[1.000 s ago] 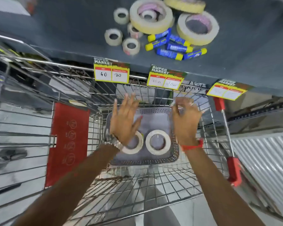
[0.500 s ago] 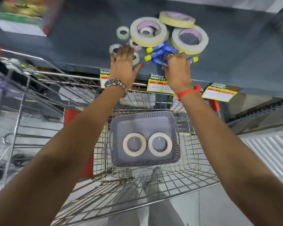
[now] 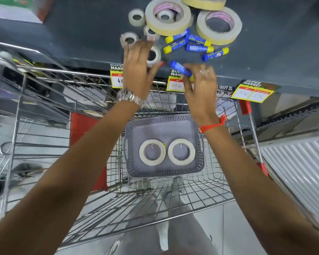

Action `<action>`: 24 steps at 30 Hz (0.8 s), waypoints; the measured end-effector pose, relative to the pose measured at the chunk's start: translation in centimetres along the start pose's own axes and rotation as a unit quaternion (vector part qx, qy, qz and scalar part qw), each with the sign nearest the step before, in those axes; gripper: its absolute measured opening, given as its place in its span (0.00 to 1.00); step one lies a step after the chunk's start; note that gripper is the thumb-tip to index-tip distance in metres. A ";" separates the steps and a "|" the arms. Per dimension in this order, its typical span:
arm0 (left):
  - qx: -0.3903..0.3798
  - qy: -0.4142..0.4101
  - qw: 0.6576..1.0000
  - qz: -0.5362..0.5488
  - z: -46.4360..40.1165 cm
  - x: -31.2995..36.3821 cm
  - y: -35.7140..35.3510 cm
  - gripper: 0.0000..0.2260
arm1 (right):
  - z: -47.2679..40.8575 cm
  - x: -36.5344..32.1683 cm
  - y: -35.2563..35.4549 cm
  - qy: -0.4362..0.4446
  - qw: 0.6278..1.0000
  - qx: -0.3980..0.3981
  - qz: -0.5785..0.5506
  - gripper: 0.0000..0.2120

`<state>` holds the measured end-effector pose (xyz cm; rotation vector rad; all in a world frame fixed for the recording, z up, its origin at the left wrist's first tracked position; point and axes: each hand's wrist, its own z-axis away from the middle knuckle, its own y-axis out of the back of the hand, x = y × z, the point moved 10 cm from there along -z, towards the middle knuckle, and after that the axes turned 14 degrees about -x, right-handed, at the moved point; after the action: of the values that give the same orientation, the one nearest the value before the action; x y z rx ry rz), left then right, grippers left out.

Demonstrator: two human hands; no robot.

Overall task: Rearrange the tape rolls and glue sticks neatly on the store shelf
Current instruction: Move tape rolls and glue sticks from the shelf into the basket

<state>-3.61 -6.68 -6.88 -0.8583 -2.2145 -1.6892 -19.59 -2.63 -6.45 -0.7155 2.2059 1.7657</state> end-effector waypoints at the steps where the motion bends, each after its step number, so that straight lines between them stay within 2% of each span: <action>1: 0.024 -0.017 0.999 0.027 1.9 0.5 0.2 0.18 | 1.4 0.0 -0.7 0.010 1.000 0.002 -0.010 0.10; 3: 0.007 -0.022 0.998 0.052 5.9 0.4 -1.6 0.16 | 4.0 1.2 -3.9 0.007 0.999 -0.050 -0.016 0.10; 5: -0.059 0.006 0.998 0.035 9.8 -1.1 -5.5 0.17 | 6.2 3.2 -8.3 -0.008 0.991 -0.136 -0.006 0.12; 8: -0.188 0.120 0.975 -0.008 15.0 -6.0 -12.6 0.20 | 9.3 6.4 -14.3 -0.036 0.966 -0.253 0.042 0.13; 11: -0.265 0.249 0.931 0.023 18.9 -10.4 -18.0 0.23 | 12.0 10.6 -19.2 -0.104 0.926 -0.352 0.084 0.11; 15: -0.334 0.282 0.898 0.056 20.5 -12.8 -23.6 0.21 | 14.4 14.8 -23.0 -0.159 0.898 -0.403 0.081 0.12; 20: -0.371 0.223 0.899 0.063 19.2 -12.7 -27.8 0.22 | 14.5 17.0 -23.9 -0.191 0.896 -0.388 0.098 0.18; 24: -0.439 0.215 0.872 0.002 20.2 -12.8 -29.7 0.28 | 14.6 17.1 -24.0 -0.186 0.892 -0.397 0.109 0.21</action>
<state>-6.94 3.31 -43.55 -0.5311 -1.1040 -2.5993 -23.94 3.64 -38.46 -0.2060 1.3097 2.6738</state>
